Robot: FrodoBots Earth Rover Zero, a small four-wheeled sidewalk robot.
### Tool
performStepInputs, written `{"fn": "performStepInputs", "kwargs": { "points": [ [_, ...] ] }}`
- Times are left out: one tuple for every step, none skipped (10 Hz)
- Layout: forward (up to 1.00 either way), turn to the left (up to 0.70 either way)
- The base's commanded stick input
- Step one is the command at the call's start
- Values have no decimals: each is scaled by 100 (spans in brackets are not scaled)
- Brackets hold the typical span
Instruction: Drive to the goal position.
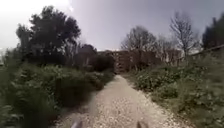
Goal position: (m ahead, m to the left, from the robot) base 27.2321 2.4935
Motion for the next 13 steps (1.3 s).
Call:
{"fn": "performStepInputs", "kwargs": {
  "points": [
    [100,0],
    [100,0],
    [100,0],
    [100,0],
    [100,0],
    [100,0],
    [100,0],
    [100,0],
    [100,0],
    [100,0],
    [100,0],
    [100,0],
    [100,0]
  ]
}}
